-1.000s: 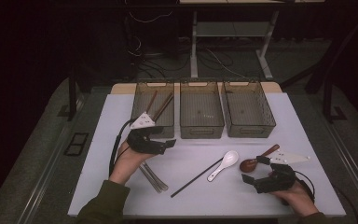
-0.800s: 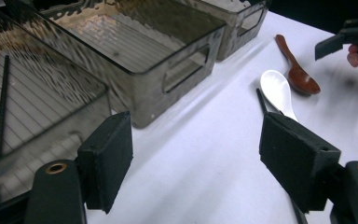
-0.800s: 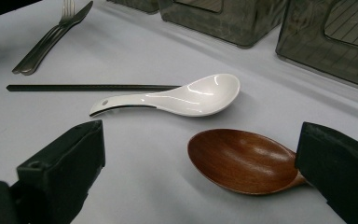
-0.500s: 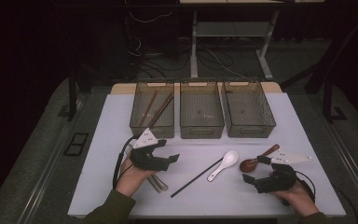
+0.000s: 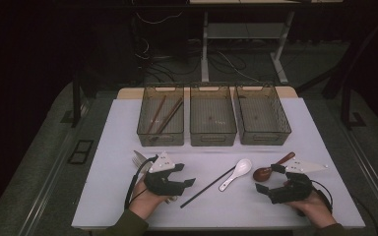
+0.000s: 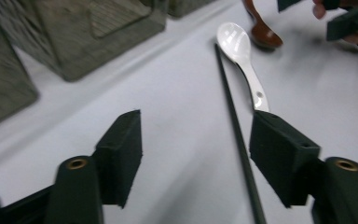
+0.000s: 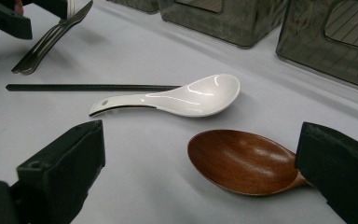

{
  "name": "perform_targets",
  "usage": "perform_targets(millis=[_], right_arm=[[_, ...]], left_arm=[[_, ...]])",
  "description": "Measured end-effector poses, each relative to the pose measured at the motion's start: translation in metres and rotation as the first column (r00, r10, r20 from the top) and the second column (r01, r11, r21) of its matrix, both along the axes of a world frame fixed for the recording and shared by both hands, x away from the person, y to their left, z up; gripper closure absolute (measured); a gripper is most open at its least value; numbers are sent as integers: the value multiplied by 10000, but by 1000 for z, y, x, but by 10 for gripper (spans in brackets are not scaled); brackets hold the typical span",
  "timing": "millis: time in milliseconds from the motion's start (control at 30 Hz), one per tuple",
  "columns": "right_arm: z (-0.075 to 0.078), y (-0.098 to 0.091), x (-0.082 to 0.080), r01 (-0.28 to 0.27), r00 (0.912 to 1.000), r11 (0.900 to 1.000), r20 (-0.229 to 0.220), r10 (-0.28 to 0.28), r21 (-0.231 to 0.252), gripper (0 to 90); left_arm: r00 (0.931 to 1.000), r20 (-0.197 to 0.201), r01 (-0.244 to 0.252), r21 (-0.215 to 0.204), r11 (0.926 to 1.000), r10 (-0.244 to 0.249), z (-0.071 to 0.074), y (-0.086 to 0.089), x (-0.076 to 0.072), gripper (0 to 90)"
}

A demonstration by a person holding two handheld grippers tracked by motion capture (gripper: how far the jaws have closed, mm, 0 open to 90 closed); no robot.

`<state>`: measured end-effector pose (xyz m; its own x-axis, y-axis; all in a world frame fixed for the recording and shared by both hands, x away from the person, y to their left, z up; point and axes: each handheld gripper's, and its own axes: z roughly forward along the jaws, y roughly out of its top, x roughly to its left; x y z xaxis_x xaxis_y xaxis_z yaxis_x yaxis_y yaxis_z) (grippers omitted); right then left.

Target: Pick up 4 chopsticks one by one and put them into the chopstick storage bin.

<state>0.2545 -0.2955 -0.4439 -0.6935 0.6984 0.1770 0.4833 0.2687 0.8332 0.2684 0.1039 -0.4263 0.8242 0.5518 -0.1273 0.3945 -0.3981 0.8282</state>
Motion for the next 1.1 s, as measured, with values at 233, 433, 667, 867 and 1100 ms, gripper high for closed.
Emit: perform_targets(millis=[233,433,667,867,1100], right_arm=[[0,1,0,-32,10000,10000,-4,32,-28,15],[0,2,0,-47,10000,10000,-13,47,-37,15],[-1,2,1,-61,10000,10000,-47,61,-61,15],[-1,2,1,-60,10000,10000,-50,60,-66,15],[-1,2,1,-67,10000,10000,-43,67,-60,15]], left_arm=[[9994,-286,174,53,9998,-172,-3,-10,-3,516],[9961,-744,464,-155,9988,-474,-10,-19,-1,626],[9939,-866,707,198,9973,-687,-14,-32,-4,690],[9913,-1051,843,450,9954,-792,-18,-39,-5,750],[9896,-1140,976,822,9918,-879,-21,-43,-5,770]])
